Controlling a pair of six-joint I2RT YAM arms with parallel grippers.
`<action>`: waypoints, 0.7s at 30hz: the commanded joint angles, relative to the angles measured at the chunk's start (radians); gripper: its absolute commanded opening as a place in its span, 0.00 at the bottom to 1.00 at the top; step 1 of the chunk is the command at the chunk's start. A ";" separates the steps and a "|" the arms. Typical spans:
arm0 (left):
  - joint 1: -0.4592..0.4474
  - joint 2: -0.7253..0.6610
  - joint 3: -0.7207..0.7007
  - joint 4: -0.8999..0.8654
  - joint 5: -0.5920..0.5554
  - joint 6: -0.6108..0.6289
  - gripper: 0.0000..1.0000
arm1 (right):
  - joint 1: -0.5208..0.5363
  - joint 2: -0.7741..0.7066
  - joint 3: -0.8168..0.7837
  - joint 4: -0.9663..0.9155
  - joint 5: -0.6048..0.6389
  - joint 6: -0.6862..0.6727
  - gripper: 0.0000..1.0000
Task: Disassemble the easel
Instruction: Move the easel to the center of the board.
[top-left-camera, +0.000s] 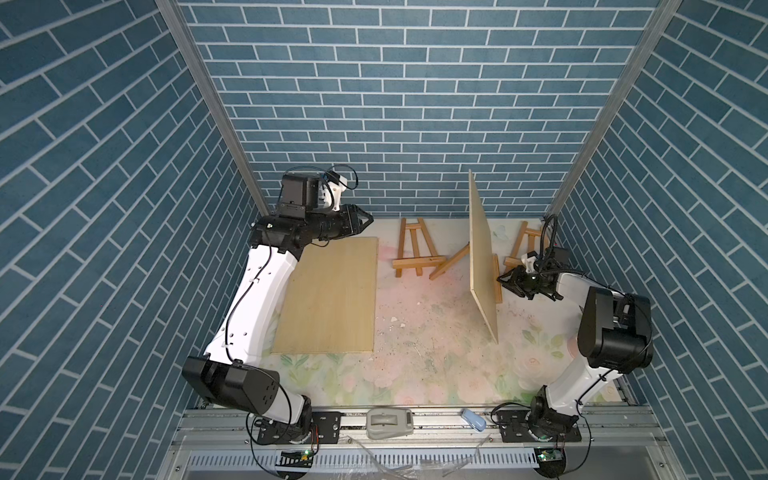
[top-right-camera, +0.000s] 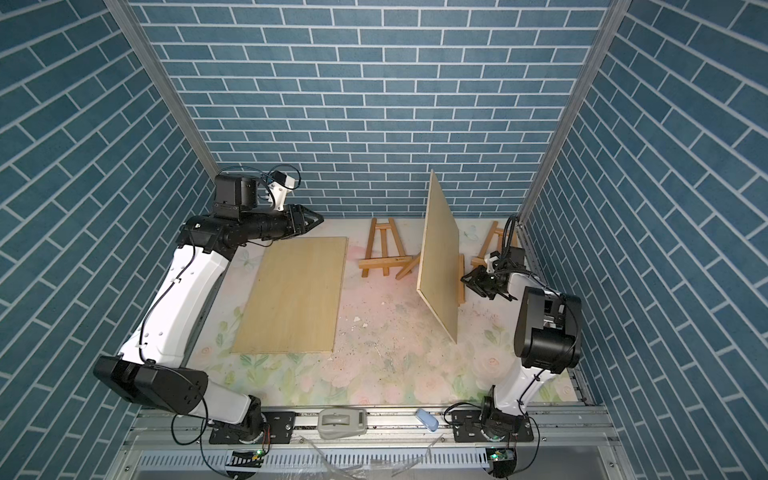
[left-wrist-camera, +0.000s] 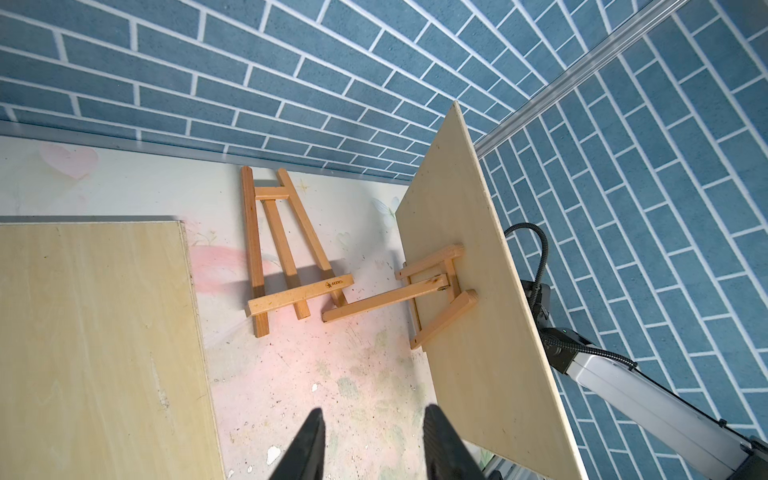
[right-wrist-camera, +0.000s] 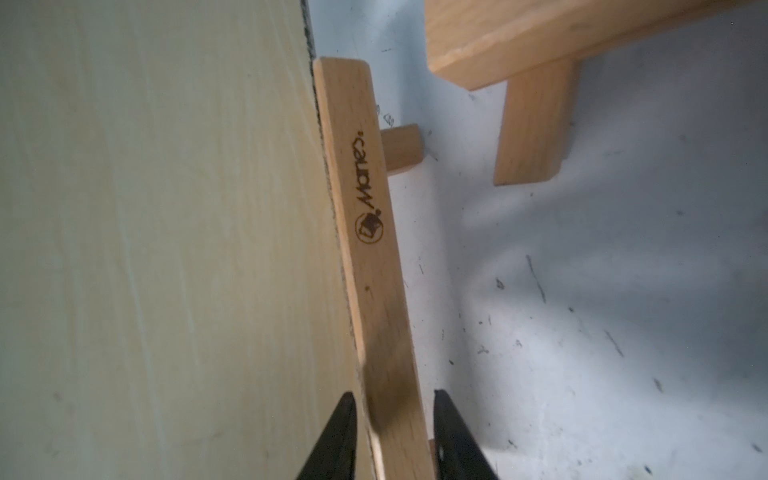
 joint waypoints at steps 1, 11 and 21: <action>-0.005 0.001 0.006 -0.014 -0.004 0.000 0.41 | -0.003 0.020 0.010 0.034 -0.040 0.004 0.32; -0.014 0.013 0.023 -0.023 -0.002 0.000 0.41 | -0.002 0.059 -0.003 0.049 -0.054 -0.005 0.27; -0.017 0.010 0.013 -0.026 0.000 0.000 0.41 | -0.002 -0.007 -0.084 0.015 -0.055 -0.028 0.13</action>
